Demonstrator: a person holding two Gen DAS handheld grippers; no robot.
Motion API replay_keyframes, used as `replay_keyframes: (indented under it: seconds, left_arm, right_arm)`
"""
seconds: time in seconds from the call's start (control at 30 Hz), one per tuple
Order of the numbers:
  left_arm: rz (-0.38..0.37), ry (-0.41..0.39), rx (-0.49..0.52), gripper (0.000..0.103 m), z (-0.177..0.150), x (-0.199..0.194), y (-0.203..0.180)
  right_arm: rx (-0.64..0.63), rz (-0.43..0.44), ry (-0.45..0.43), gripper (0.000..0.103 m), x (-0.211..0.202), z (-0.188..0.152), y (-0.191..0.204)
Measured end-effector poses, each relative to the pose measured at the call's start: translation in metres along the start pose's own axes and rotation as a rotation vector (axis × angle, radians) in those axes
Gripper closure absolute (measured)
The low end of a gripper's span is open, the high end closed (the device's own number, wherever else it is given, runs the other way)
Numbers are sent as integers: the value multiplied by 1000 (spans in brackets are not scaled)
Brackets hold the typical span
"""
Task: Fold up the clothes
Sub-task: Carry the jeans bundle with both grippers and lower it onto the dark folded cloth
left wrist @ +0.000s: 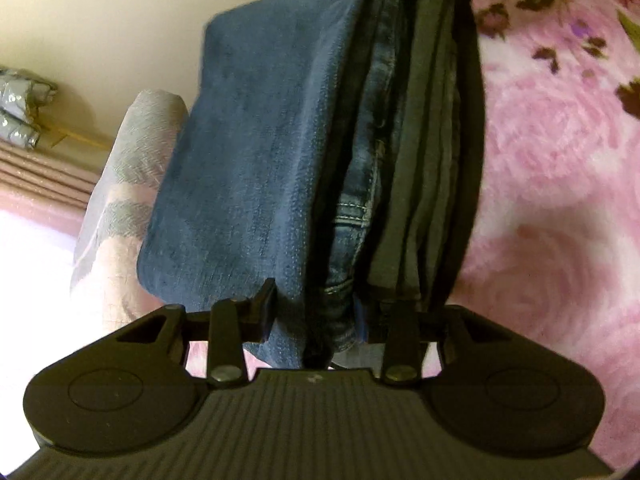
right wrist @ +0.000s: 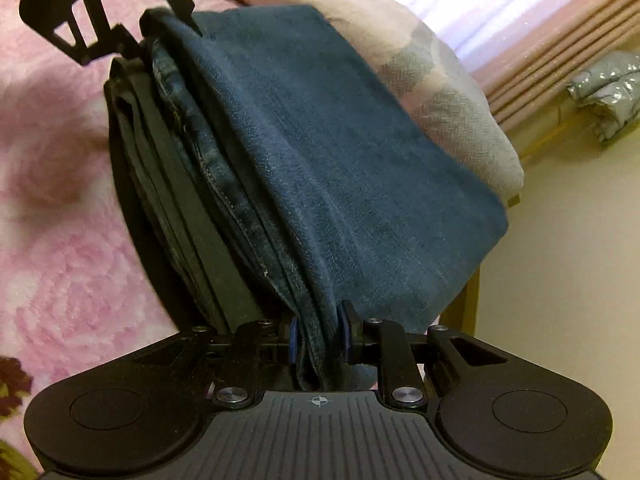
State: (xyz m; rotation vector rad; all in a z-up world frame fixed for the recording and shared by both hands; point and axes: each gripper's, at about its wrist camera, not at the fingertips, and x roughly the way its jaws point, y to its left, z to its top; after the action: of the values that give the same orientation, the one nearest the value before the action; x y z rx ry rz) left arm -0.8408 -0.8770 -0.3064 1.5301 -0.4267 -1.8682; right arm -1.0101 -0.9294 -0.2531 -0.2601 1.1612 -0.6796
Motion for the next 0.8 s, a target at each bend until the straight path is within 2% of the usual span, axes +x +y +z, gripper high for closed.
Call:
replay_keyframes:
  seconds: [0.17, 0.23, 0.43, 0.57, 0.8]
  left_arm:
    - [-3, -42, 23, 71, -1, -14, 31]
    - [1, -61, 6, 73, -4, -20, 32]
    - [-12, -37, -24, 74, -14, -14, 4]
    - [3, -47, -48, 75, -14, -22, 8]
    - [13, -26, -3, 71, -15, -10, -11]
  right_arm:
    - [26, 35, 16, 85, -15, 13, -6]
    - [29, 27, 6, 86, -25, 15, -1]
    - [-12, 55, 37, 87, -32, 1, 29]
    - [7, 38, 20, 87, -44, 6, 19]
    - [-20, 44, 56, 87, -19, 3, 26]
